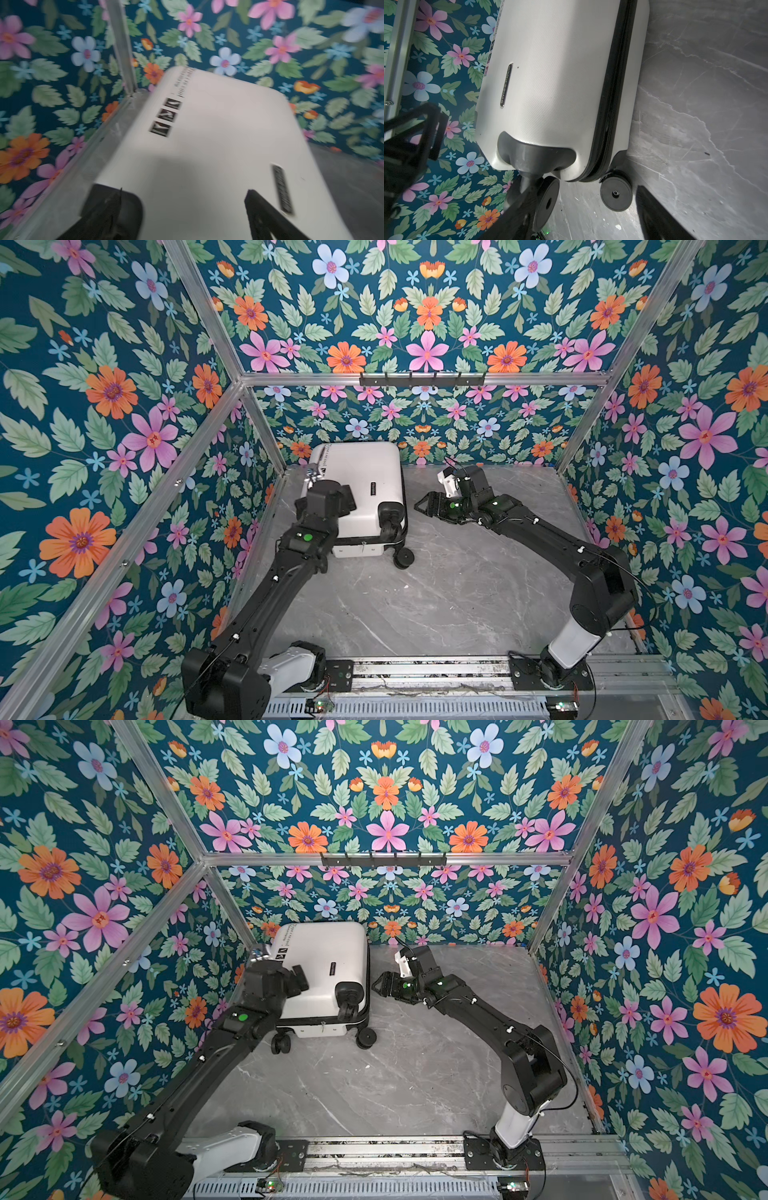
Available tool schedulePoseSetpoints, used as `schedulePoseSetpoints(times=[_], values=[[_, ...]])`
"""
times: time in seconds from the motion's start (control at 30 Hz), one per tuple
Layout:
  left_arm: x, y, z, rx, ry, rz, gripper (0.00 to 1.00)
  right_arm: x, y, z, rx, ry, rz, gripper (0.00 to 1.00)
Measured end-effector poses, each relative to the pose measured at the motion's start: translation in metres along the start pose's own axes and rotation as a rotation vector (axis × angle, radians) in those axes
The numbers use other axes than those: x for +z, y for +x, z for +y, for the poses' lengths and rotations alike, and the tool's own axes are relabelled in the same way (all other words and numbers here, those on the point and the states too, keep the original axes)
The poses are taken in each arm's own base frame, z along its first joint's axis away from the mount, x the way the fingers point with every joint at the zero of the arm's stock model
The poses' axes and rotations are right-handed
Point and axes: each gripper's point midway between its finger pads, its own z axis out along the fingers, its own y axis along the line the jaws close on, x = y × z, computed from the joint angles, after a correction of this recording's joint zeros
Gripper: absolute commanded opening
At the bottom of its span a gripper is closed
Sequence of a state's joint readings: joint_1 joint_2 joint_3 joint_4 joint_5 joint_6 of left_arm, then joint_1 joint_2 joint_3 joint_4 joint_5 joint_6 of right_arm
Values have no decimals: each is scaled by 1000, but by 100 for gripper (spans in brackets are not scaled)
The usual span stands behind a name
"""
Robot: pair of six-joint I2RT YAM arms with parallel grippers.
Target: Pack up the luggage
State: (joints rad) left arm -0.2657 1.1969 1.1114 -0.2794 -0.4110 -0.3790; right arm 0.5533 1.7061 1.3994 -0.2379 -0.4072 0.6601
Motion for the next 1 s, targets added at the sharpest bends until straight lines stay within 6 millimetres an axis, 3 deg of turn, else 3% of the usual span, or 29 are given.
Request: schedulePoseSetpoints(times=[0.1,0.27,0.43,0.53,0.77,1.0], values=[[22,-13,39,-50,-105,21,97,6,8,1,9,-2,20,72],[56,-23,88,-130,-194,59,98,15,19,1,9,0,48,71],[100,2,130,-220,-243,161,95,19,27,-2,10,4,64,72],[124,12,124,-238,-179,230,94,20,25,-1,1,0,54,70],[164,12,95,-243,-5,304,92,29,24,-5,-25,0,60,67],[183,13,60,-247,174,319,90,34,43,2,-92,-39,87,66]])
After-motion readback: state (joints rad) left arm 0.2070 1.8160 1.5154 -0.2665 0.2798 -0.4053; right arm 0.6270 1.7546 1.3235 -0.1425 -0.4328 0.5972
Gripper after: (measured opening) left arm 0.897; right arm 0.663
